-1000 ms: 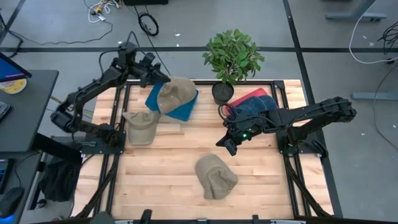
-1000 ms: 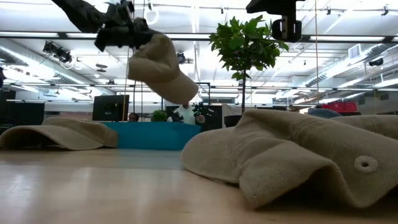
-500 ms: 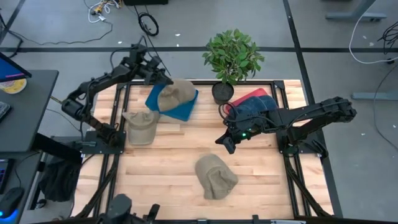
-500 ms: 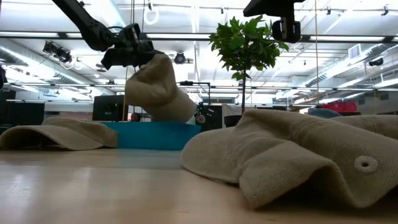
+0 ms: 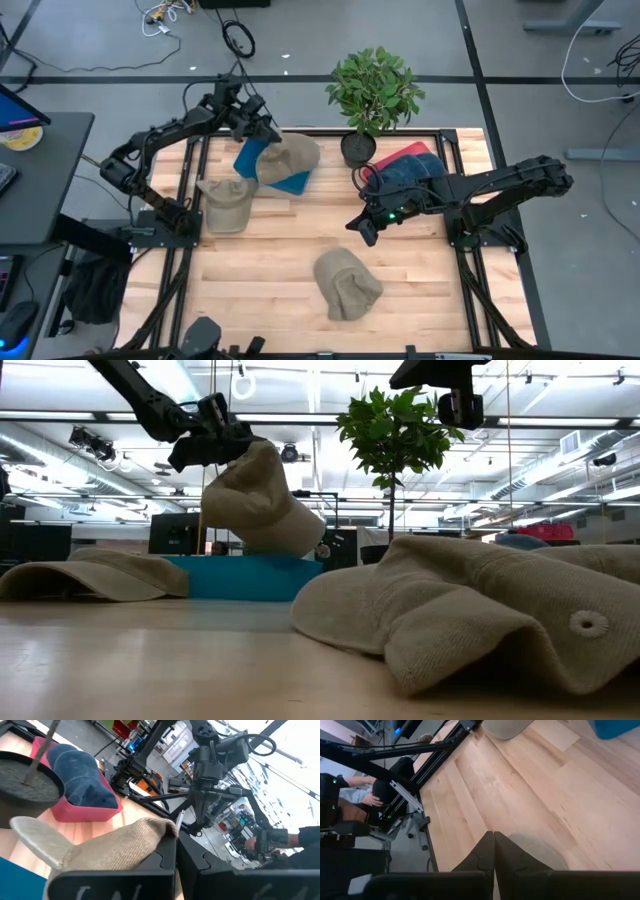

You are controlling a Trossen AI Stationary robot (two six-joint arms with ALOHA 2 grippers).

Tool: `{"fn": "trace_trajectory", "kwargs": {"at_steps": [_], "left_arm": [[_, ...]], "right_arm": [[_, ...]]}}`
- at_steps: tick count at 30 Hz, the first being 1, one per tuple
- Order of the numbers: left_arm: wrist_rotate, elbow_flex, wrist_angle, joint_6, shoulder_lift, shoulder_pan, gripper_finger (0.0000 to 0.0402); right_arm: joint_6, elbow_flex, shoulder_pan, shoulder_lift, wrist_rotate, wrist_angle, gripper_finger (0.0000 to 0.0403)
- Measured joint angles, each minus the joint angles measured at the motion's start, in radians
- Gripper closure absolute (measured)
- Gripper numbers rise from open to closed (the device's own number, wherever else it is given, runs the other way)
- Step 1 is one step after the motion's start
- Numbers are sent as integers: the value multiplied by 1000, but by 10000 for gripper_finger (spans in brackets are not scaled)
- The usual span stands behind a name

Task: Pick & Place hat
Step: Put the middle brown cap into the blue bin

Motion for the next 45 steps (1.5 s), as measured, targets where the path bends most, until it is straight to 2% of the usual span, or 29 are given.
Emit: {"fn": "trace_trajectory", "kwargs": {"at_steps": [6,13,19,26,29,36,45], "left_arm": [[0,0,0,33,0,2,399],[-3,0,-4,52,0,63,399],[-11,0,-72,86,1,96,399],[-120,0,-312,292,1,85,399],[-137,0,-379,349,1,80,399],[-220,0,-399,359,1,73,399],[-436,0,-402,398,1,40,399]], "right_arm": [[14,0,0,0,0,0,396],[28,0,0,0,0,0,396],[28,0,0,0,0,0,396],[28,0,0,0,0,0,396],[28,0,0,0,1,0,396],[28,0,0,0,0,0,396],[28,0,0,0,1,0,396]]}}
